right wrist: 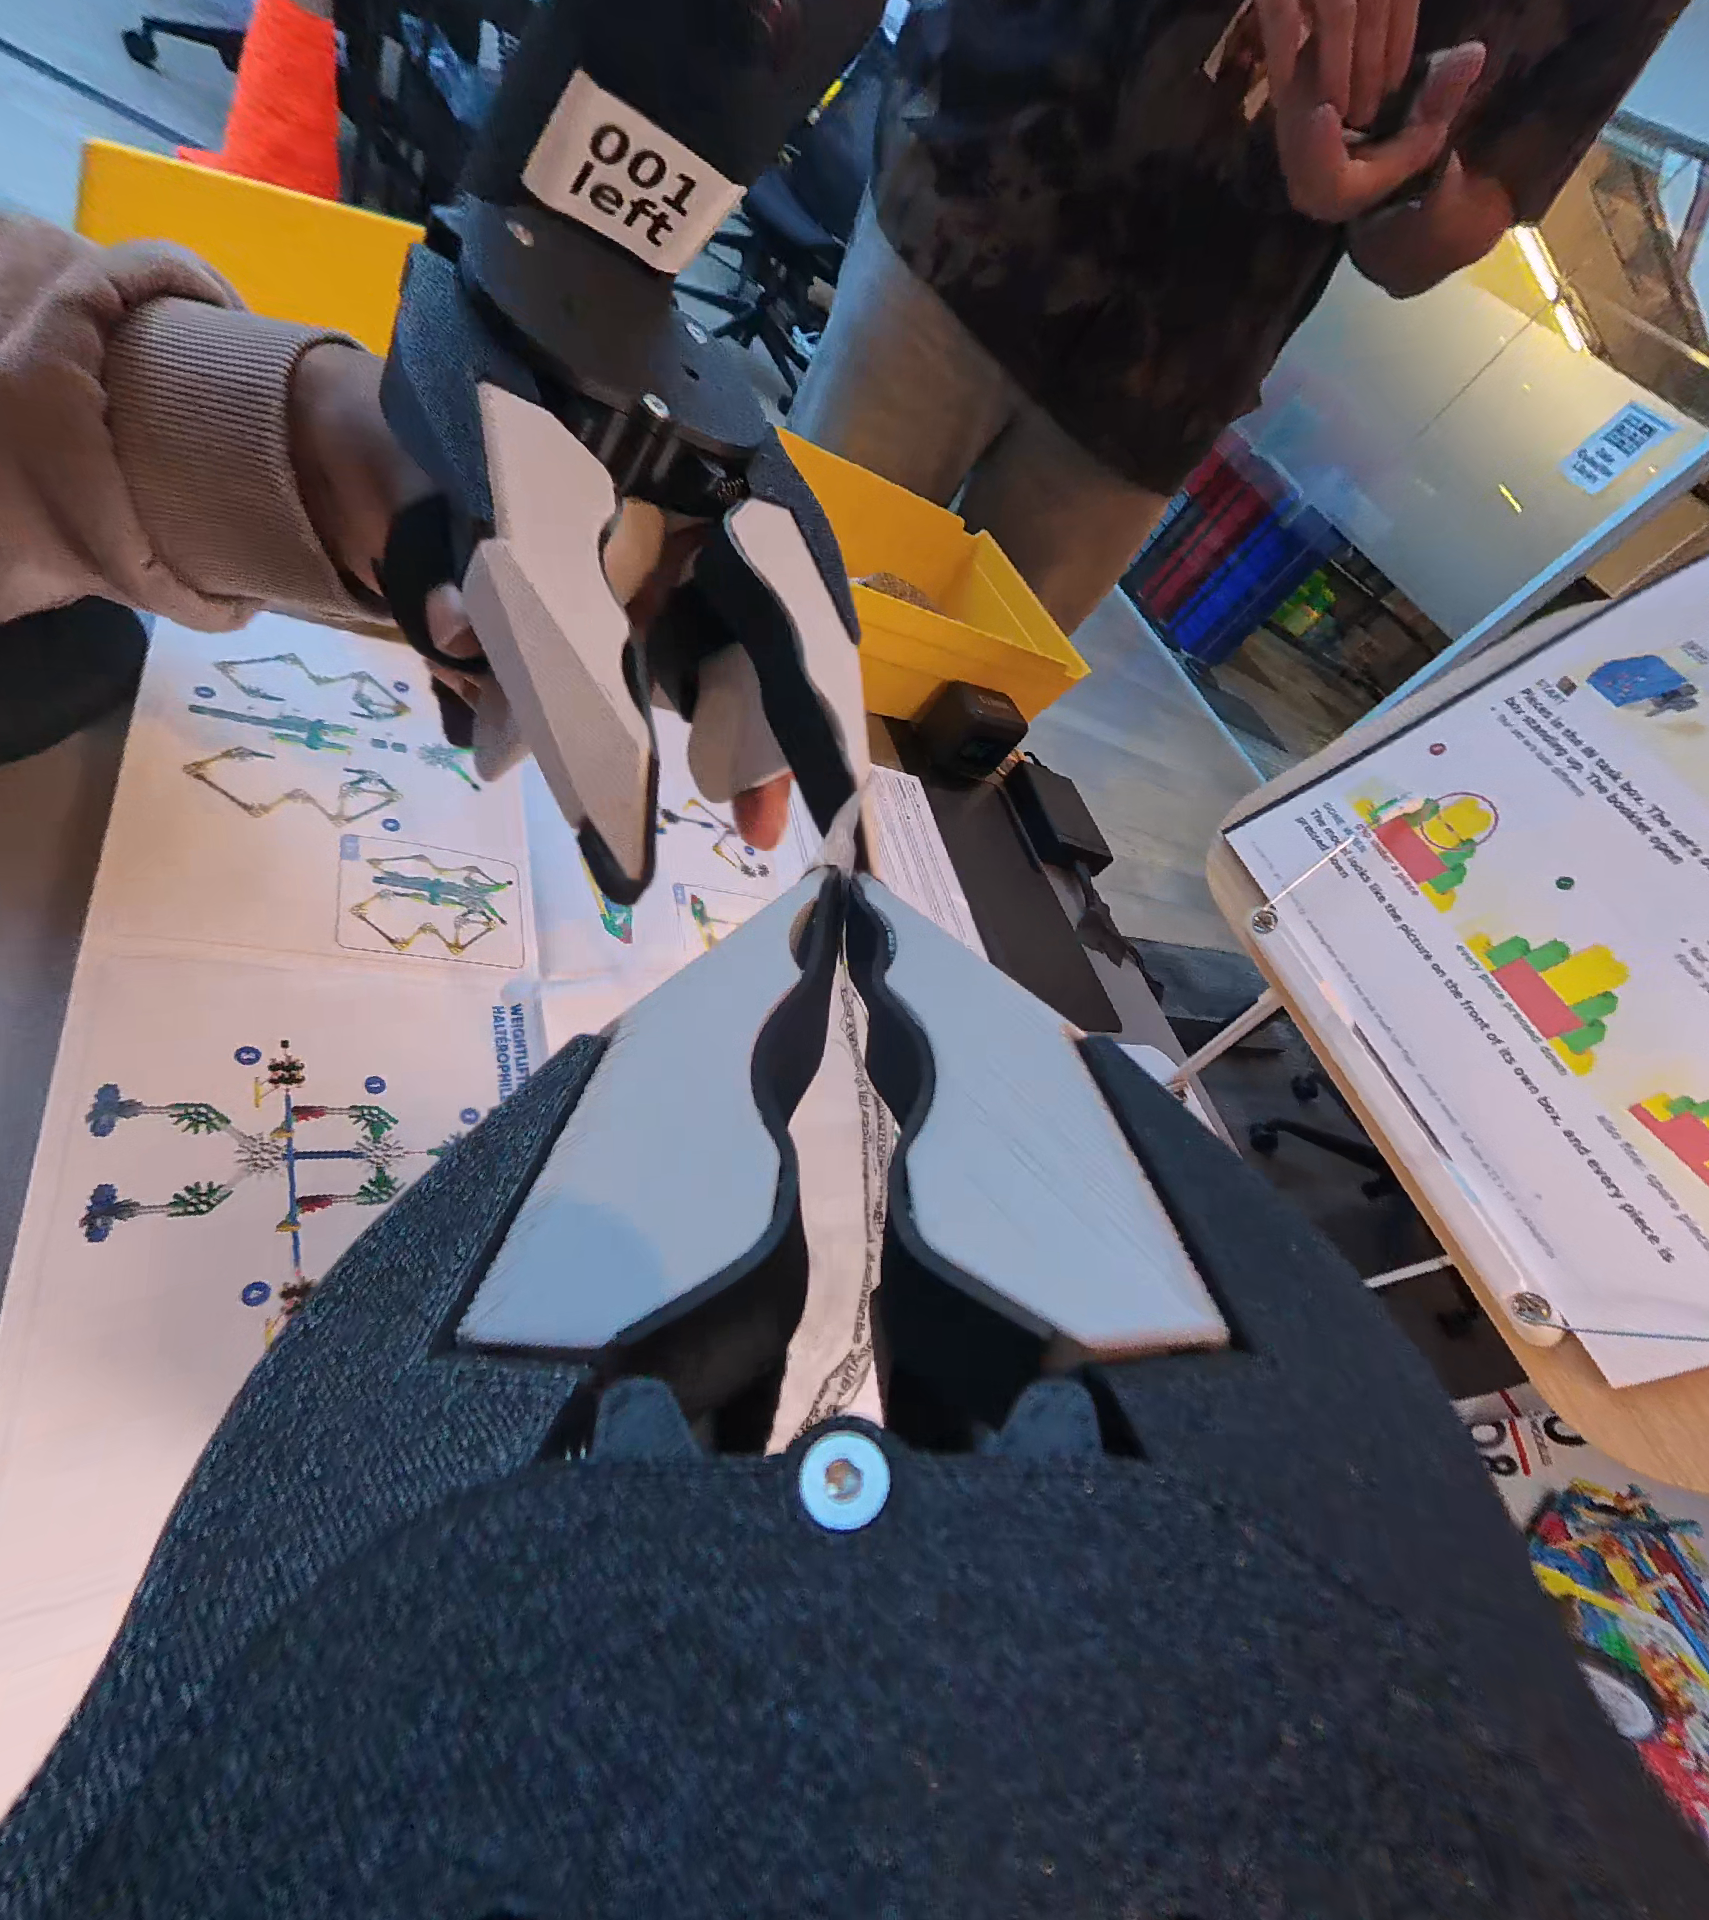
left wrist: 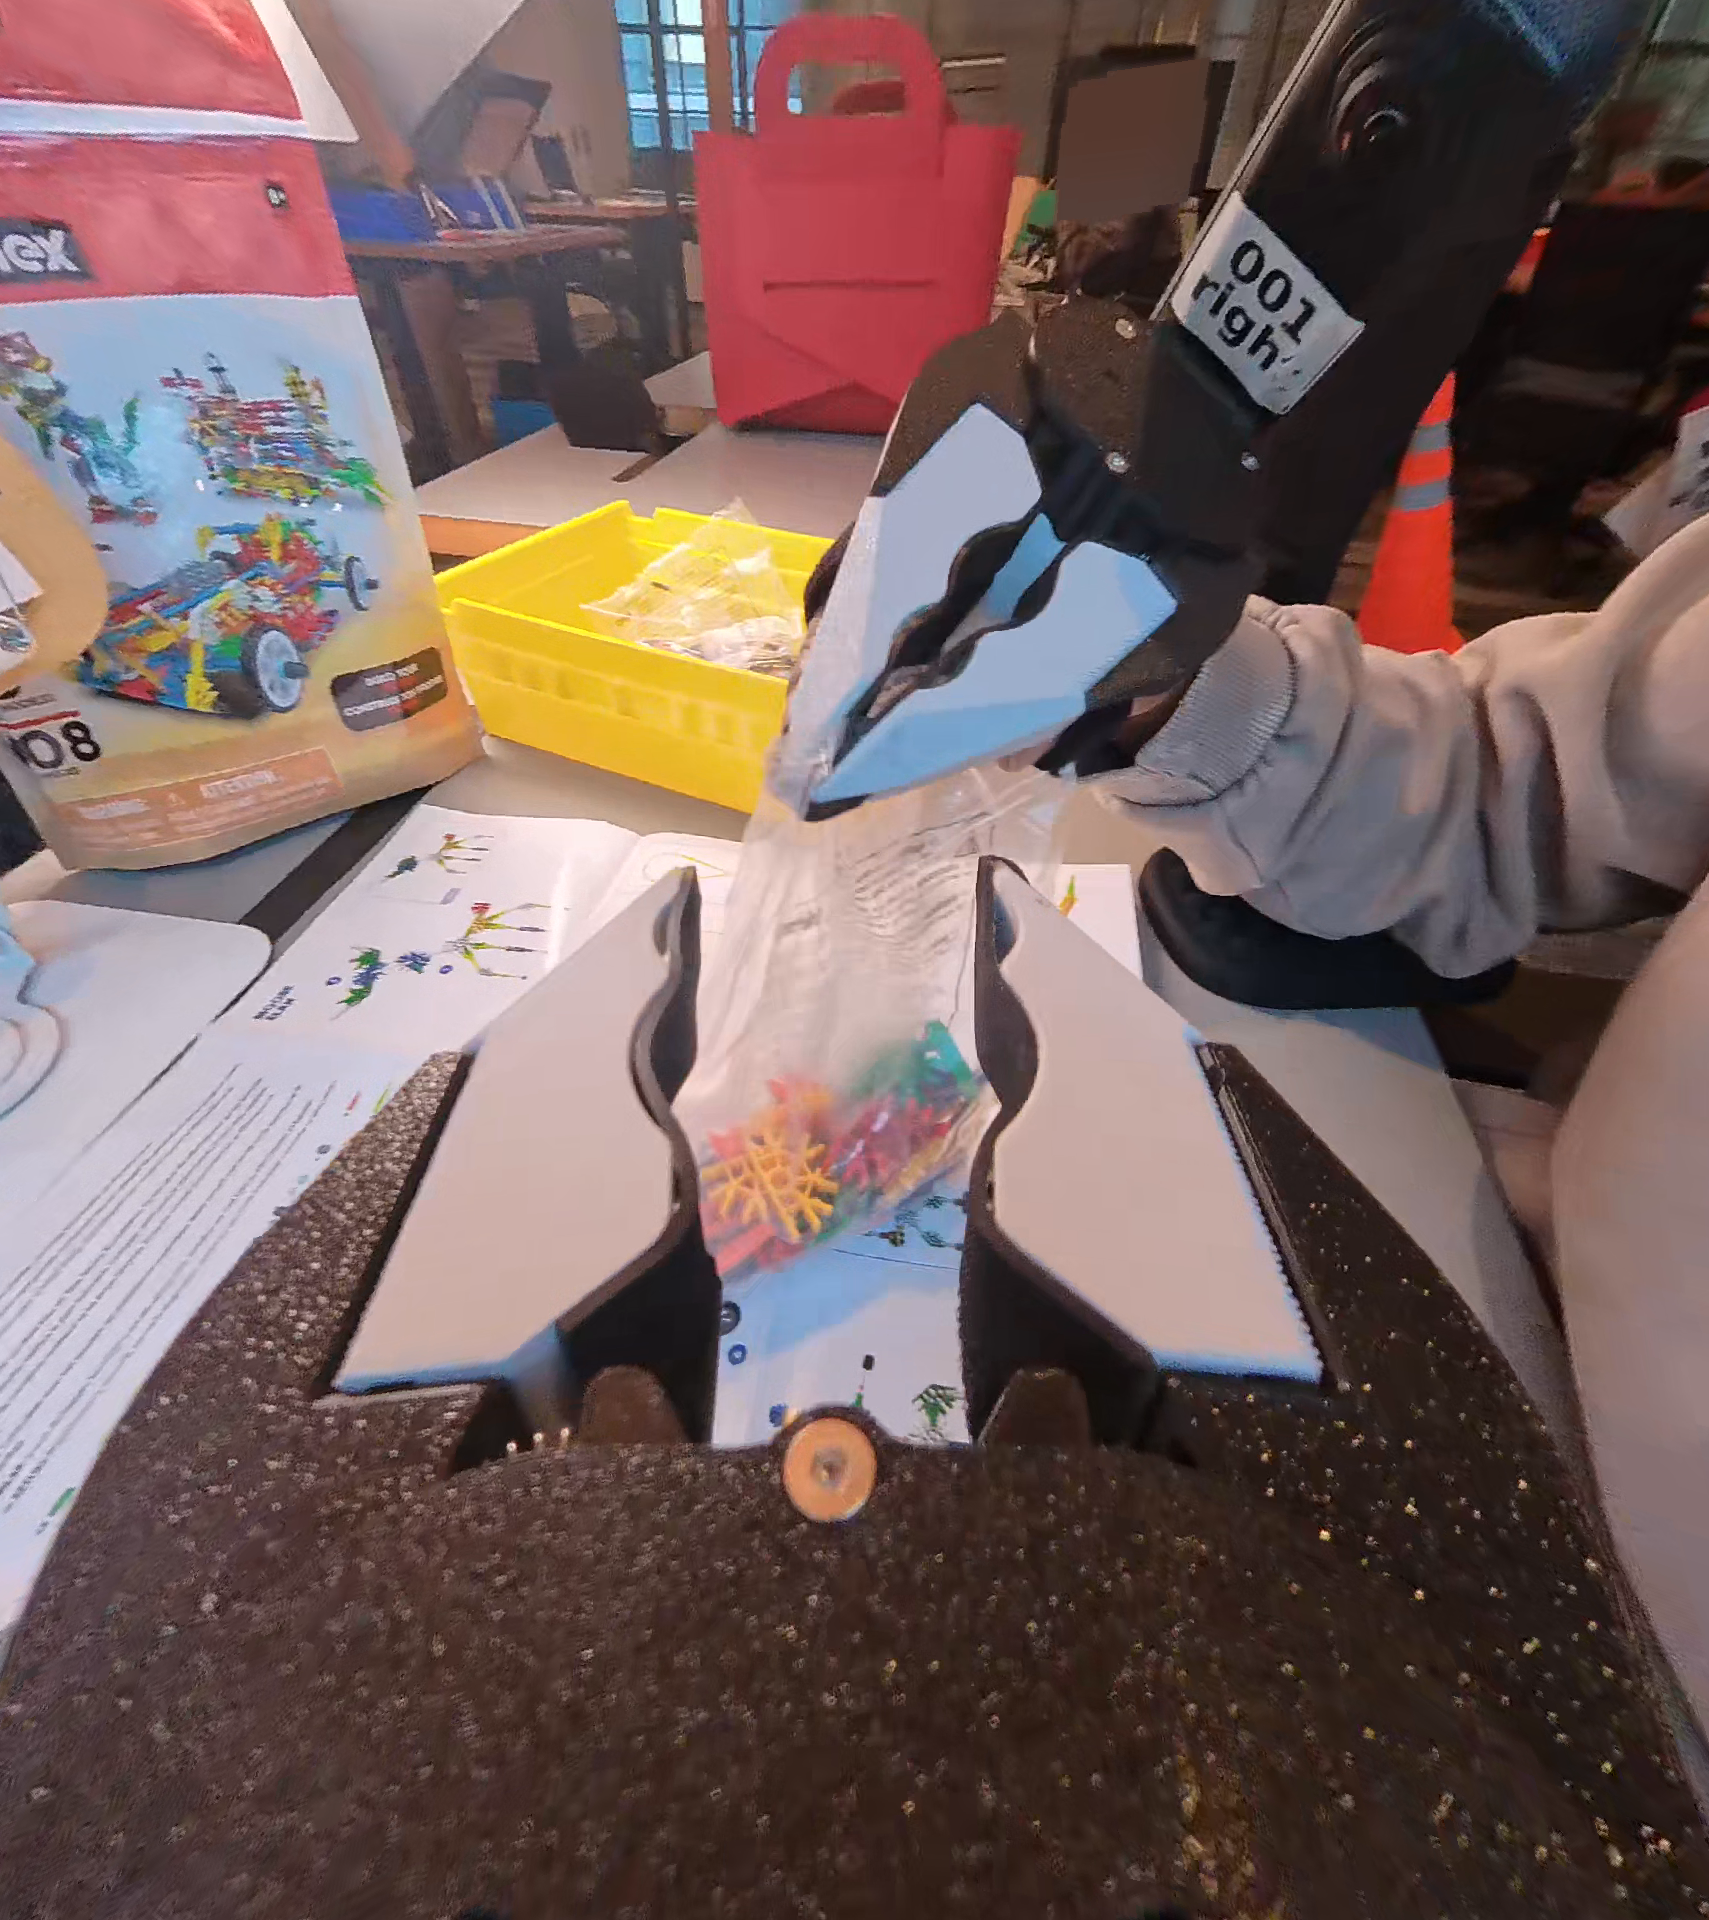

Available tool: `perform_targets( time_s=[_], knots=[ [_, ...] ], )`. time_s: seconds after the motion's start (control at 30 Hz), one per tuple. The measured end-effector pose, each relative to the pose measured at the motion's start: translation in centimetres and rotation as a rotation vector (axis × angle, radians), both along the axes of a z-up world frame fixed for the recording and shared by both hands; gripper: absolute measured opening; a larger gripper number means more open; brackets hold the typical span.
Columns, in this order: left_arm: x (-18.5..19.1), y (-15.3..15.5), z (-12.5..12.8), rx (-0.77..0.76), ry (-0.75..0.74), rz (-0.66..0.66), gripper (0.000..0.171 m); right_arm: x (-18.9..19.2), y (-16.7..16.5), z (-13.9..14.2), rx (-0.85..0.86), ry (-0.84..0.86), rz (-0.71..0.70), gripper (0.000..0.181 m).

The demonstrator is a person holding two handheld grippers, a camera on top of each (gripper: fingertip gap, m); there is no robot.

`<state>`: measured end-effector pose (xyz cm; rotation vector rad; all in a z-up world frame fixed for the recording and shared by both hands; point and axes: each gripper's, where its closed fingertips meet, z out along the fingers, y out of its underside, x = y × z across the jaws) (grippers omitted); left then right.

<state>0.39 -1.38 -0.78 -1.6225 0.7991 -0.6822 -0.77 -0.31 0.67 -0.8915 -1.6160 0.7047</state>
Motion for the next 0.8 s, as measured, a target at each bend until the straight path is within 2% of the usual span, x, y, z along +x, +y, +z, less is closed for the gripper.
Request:
perform_targets(
  time_s=[0.07,0.17,0.2,0.5,0.63,0.8],
  knots=[
    [0.1,0.3,0.0,0.041,0.025,0.026,0.042,0.0,-0.5,0.1,-0.007,0.003,0.024,0.000],
    [0.3,0.1,0.0,0.107,0.092,0.036,0.006,0.0,-1.0,0.1,-0.020,-0.003,0.053,0.000],
    [0.2,0.0,0.1,0.123,0.113,0.042,0.000,0.1,-1.1,0.1,-0.022,-0.003,0.059,0.000],
    [0.9,-0.8,-0.2,0.151,0.239,0.033,0.000,1.3,-1.8,-0.8,-0.017,-0.134,0.086,0.002],
    [1.2,-1.4,-0.4,0.200,0.326,0.027,0.000,1.1,-1.9,-1.1,0.055,-0.175,0.044,0.000],
    [1.8,-2.6,-0.1,0.231,0.358,-0.027,0.000,0.8,-2.6,-1.0,0.116,-0.175,0.017,0.000]
  ],
)
